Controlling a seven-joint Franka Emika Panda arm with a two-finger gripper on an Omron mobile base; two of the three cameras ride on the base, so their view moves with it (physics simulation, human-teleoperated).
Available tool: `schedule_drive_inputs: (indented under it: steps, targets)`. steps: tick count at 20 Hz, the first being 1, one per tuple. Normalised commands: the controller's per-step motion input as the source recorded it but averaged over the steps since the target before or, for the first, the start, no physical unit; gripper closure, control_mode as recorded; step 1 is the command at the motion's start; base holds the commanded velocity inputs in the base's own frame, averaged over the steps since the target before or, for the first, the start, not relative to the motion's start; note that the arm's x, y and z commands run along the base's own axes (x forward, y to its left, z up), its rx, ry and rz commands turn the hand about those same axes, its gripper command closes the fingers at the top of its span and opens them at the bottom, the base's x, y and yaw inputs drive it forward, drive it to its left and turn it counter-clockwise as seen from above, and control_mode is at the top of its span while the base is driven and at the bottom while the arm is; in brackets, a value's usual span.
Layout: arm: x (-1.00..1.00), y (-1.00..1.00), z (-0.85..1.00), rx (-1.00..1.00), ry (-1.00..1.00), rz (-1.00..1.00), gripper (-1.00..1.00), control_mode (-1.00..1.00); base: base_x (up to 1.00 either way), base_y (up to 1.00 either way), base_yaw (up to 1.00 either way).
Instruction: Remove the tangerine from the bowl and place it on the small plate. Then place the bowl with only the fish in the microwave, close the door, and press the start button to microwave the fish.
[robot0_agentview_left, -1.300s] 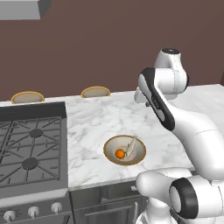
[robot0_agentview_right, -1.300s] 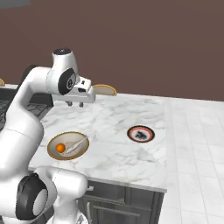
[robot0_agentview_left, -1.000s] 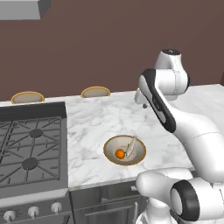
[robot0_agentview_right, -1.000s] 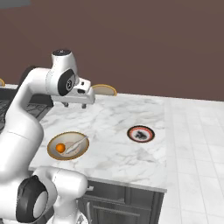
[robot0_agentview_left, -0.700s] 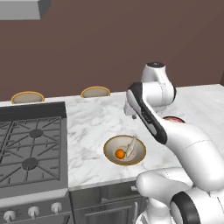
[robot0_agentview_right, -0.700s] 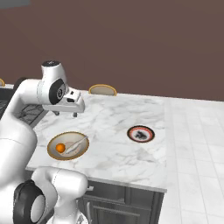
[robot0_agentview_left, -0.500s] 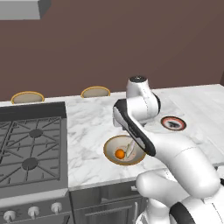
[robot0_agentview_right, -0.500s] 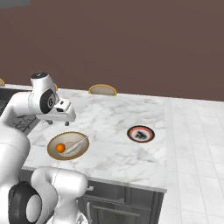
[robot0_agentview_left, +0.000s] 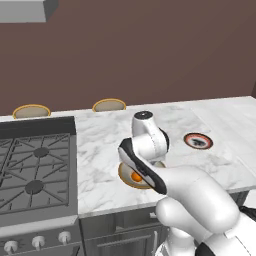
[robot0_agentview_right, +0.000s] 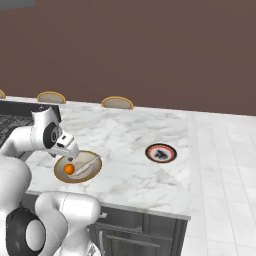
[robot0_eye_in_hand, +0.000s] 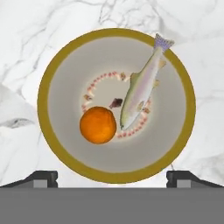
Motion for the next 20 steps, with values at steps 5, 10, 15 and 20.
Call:
schedule_drive_inputs:
  steps: [5,10,15,20]
  targets:
    - [0.07,-0.01,-0.5,0.15,0.0,-0.17,-1.0,-1.0,0.0,0.0,0.0]
    - [0.28,0.0,-0.46,0.19,0.0,-0.34,-1.0,-1.0,0.0,0.0,0.0]
    - [0.49,-0.03,-0.17,0.17,0.08,-0.31,-1.0,-1.0,0.0,0.0,0.0]
    - [0.45,0.0,-0.04,0.12,0.13,-0.19,-1.0,-1.0,0.0,0.0,0.0]
